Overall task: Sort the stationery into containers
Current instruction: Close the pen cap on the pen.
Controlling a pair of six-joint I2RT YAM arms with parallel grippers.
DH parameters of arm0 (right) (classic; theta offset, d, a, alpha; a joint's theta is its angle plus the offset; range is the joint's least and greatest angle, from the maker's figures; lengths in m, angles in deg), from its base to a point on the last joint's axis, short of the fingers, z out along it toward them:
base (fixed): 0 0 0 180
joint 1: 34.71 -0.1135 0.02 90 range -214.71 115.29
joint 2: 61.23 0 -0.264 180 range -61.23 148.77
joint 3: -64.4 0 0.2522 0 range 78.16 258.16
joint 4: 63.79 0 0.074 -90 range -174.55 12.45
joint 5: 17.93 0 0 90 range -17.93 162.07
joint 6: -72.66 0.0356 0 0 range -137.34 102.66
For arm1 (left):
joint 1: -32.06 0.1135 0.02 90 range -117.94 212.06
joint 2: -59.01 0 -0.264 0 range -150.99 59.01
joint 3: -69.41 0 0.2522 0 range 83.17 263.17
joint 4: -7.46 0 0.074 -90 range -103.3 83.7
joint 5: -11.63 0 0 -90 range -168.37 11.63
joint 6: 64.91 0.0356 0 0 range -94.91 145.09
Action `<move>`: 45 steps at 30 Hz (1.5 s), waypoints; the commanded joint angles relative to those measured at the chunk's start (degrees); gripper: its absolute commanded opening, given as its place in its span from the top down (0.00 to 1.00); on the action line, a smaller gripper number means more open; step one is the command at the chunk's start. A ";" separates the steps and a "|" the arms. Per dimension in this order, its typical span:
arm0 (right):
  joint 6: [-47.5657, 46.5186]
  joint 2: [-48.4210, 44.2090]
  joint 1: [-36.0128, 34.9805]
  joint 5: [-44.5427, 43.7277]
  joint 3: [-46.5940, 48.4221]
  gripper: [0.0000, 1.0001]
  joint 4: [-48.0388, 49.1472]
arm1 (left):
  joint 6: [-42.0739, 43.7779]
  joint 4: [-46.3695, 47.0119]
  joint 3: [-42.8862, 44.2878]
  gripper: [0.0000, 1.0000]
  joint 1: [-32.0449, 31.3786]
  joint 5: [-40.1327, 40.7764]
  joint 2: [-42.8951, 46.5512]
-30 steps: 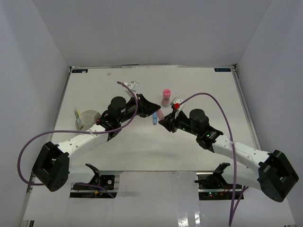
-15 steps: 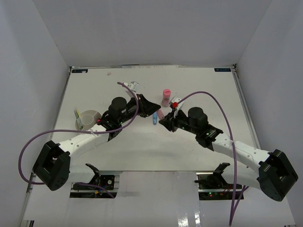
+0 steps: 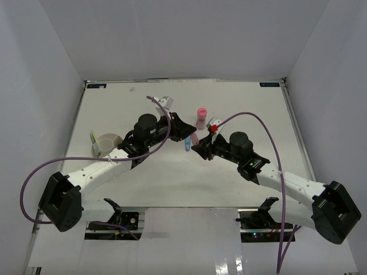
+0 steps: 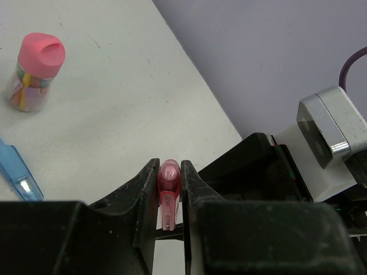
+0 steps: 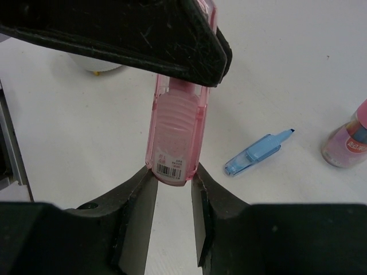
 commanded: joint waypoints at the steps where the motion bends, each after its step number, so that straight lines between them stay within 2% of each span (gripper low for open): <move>1: -0.12 -2.75 -0.68 2.28 2.25 0.64 18.06 | -3.17 -6.38 -1.84 1.00 -4.35 -9.01 -1.32; 17: -0.73 -5.21 -0.68 -0.27 -1.18 0.55 15.16 | -8.45 0.31 -5.88 1.00 -1.63 -11.90 -2.11; 24: -2.31 -6.26 -0.59 -1.77 -1.80 0.52 13.05 | -4.59 -4.68 -3.96 1.00 -1.28 -15.94 -2.02; 27: -2.67 -6.35 -0.59 -1.68 -1.53 0.48 12.34 | -3.09 -6.98 -3.43 1.00 -1.19 -16.65 -2.02; 34: -3.11 -6.44 -0.59 -1.68 -0.83 0.47 11.47 | -2.04 -9.00 -3.25 1.00 -0.75 -17.01 -1.58; 45: -3.20 -5.83 -0.59 -1.42 -0.83 0.31 9.53 | -3.08 -8.57 -3.33 1.00 0.74 -16.39 -0.18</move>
